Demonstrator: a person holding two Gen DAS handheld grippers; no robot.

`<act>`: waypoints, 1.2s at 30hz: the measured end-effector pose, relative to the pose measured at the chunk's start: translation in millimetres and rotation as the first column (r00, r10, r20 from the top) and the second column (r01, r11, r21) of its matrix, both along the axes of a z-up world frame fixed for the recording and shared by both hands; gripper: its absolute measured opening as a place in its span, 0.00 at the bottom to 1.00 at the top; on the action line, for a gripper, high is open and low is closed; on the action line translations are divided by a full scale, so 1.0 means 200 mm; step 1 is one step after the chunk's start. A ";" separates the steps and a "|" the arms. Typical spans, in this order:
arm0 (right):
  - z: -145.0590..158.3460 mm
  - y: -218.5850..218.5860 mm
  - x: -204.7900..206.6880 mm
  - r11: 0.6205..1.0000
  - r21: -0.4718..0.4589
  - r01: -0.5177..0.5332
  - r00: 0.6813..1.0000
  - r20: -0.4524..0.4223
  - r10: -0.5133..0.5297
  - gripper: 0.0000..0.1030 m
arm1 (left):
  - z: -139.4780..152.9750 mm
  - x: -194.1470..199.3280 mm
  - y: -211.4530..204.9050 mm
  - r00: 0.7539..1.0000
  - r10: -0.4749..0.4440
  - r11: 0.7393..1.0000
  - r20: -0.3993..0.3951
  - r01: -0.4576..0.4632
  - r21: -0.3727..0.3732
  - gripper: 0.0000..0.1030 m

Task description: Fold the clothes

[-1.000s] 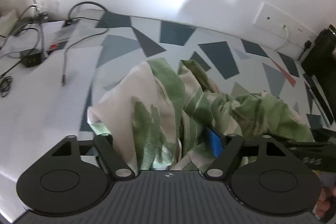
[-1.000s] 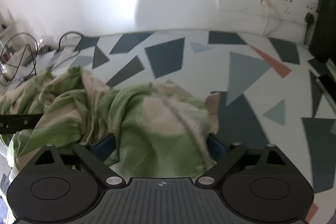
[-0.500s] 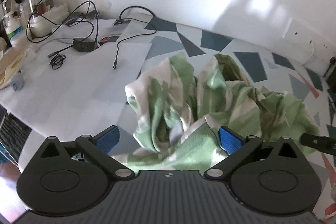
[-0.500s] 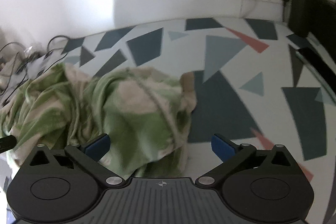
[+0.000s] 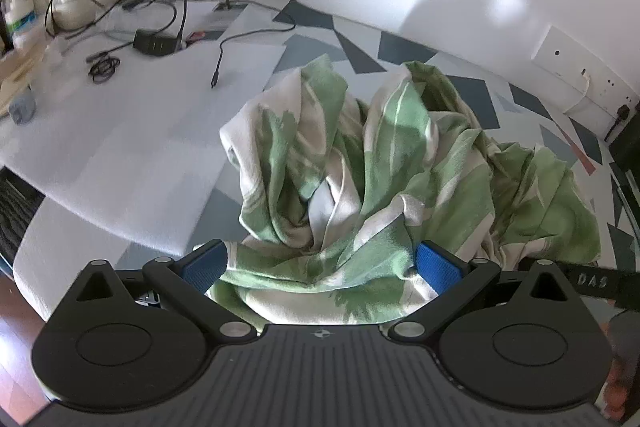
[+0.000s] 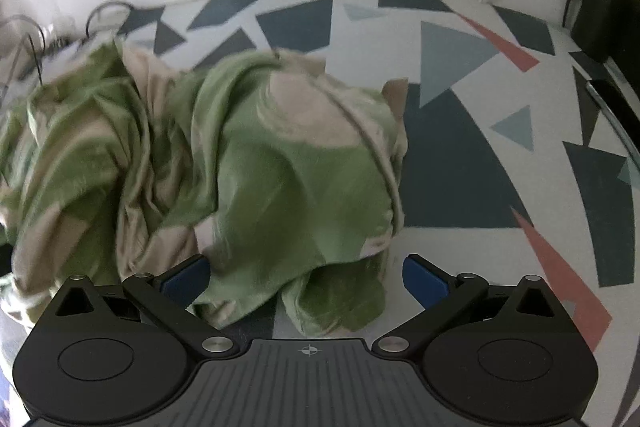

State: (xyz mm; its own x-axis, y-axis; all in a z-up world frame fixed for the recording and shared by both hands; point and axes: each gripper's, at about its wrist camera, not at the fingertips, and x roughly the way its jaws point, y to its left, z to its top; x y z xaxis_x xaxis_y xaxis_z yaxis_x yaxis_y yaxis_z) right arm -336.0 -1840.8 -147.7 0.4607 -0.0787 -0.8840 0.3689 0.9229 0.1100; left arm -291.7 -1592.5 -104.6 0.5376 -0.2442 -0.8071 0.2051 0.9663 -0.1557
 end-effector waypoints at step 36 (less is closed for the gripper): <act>-0.11 0.08 -0.01 0.996 -0.071 -0.047 0.998 -0.052 0.044 0.99 | -0.24 0.10 -0.02 0.981 0.027 0.999 -0.191 -0.022 0.027 1.00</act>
